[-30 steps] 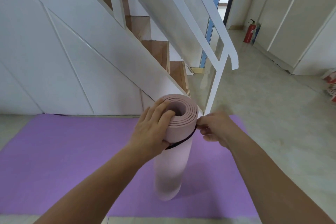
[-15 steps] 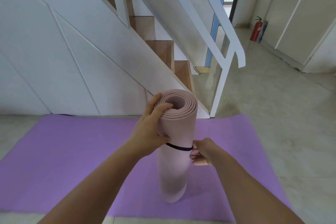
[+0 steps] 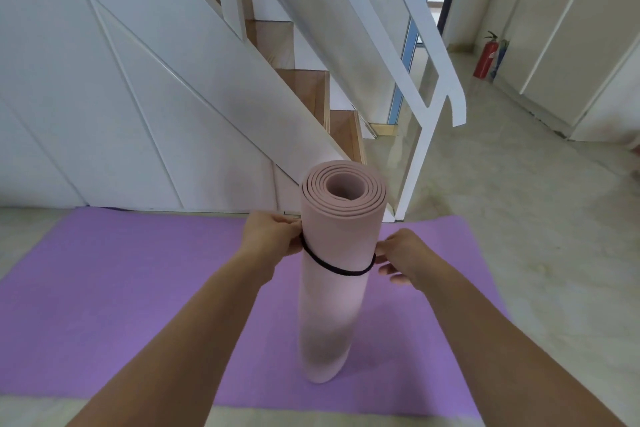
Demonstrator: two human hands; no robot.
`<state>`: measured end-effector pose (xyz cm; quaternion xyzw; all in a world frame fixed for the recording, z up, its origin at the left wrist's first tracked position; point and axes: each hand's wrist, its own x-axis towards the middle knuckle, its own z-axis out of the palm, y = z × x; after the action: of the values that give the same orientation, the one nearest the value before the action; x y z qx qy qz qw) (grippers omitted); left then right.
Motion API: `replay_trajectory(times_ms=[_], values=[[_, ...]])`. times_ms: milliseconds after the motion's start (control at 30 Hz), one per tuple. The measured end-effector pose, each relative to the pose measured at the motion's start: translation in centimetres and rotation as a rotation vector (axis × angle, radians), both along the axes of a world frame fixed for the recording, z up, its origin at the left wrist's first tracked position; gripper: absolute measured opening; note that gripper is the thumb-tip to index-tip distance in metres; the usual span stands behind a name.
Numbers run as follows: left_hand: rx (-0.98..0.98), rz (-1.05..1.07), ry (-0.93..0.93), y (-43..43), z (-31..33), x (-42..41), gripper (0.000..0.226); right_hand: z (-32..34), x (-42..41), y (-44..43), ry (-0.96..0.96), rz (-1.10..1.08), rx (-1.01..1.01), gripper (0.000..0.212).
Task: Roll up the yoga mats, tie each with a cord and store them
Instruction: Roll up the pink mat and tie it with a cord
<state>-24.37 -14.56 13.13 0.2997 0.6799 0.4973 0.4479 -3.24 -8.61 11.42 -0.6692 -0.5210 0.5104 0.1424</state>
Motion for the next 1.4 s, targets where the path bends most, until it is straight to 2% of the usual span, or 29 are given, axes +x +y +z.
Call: replay_trajectory(times_ms=[300, 367, 633, 733, 900, 1100, 1200, 1300, 1400], values=[[-0.065, -0.03, -0.064, 1.9, -0.9, -1.2, 0.01, -2.2, 0.2, 1.4, 0.209, -0.047, -0.095, 0.018], [-0.084, -0.012, -0.057, 2.1, -2.0, -1.0, 0.015, -3.1, 0.5, 1.5, 0.239, -0.051, -0.106, 0.017], [-0.311, -0.04, 0.063, 0.3, -12.7, 0.8, 0.016, -11.5, 1.0, 0.4, 0.075, -0.139, -0.185, 0.018], [-0.363, -0.013, 0.116, 1.0, -14.9, 0.8, 0.012, -14.0, 0.5, 0.1, 0.061, -0.188, -0.207, 0.012], [-0.405, -0.019, 0.135, 1.3, -17.4, 1.1, 0.02, -15.8, 0.0, -0.3, -0.02, -0.185, -0.26, 0.018], [-0.394, -0.018, -0.02, 2.5, -15.7, 0.5, 0.011, -14.4, 0.0, 0.2, 0.196, -0.181, -0.226, 0.022], [-0.393, -0.104, -0.053, 2.2, -13.6, 0.4, 0.018, -13.6, -0.1, -0.2, 0.218, -0.156, -0.232, 0.021], [-0.372, -0.23, -0.089, 1.4, -11.3, 0.9, 0.029, -12.9, 0.0, -0.9, 0.222, -0.142, -0.23, 0.029], [-0.369, -0.133, -0.214, 0.9, -10.1, 1.1, 0.021, -12.3, 0.2, -1.6, 0.26, -0.147, -0.239, 0.03]])
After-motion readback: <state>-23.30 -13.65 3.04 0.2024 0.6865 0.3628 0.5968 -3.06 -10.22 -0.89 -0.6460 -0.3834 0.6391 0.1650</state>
